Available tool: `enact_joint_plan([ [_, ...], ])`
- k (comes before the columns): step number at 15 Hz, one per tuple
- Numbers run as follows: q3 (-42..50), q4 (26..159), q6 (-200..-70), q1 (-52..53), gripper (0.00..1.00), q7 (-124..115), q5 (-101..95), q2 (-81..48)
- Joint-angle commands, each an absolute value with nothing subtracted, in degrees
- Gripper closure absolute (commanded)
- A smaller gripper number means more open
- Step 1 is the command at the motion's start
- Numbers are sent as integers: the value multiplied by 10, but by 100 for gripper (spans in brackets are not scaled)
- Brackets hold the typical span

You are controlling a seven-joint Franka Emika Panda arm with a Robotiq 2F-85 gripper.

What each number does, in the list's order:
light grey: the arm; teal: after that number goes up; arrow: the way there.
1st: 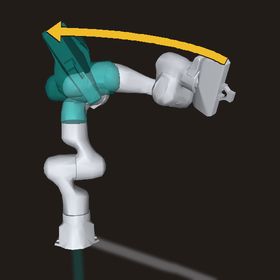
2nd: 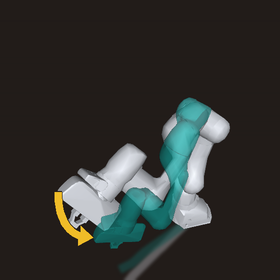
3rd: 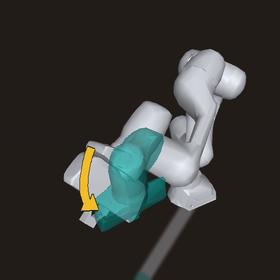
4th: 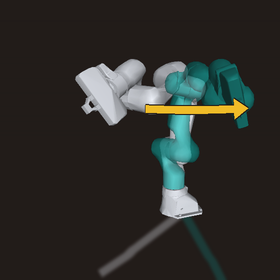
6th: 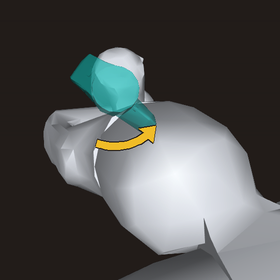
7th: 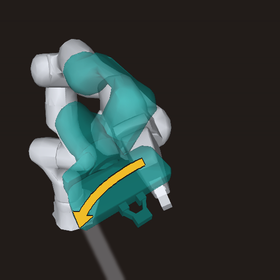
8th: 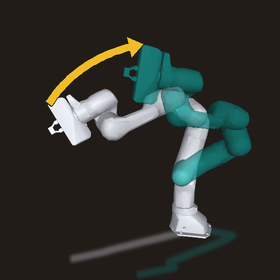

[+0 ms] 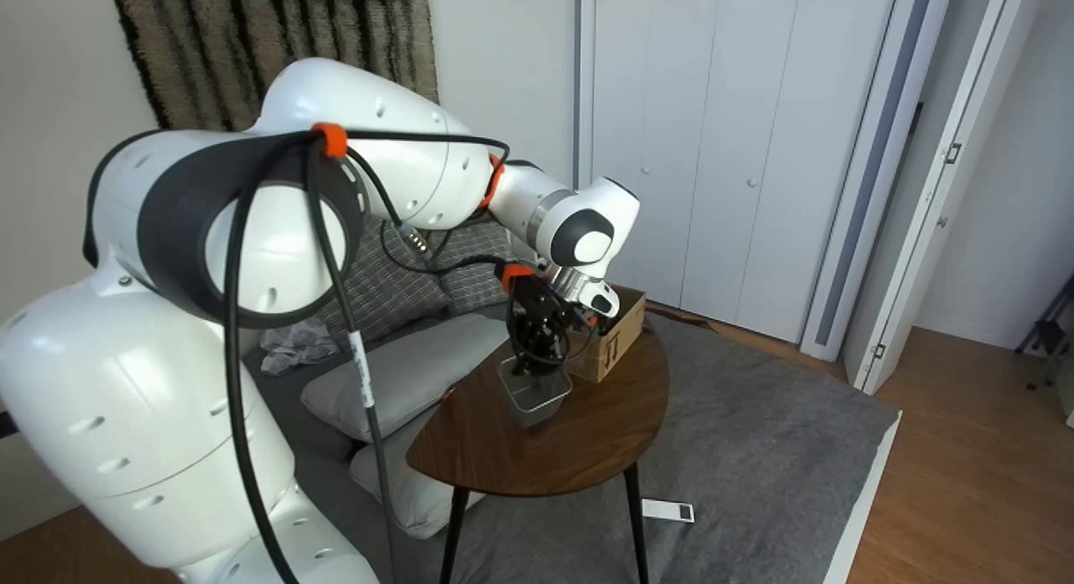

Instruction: Place the basket upright

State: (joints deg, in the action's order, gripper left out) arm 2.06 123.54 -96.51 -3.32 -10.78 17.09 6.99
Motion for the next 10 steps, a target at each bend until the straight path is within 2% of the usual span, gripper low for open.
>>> enact_joint_plan([
  [1,-10,1217,-925,-12,98,-158,82,69],
  [3,-25,1213,-909,0,98,-171,36,60],
  [4,-32,1212,-904,4,71,-180,11,56],
  [6,-44,1211,-893,13,62,-197,-32,52],
  [10,-56,1211,-885,24,33,-209,-83,57],
])
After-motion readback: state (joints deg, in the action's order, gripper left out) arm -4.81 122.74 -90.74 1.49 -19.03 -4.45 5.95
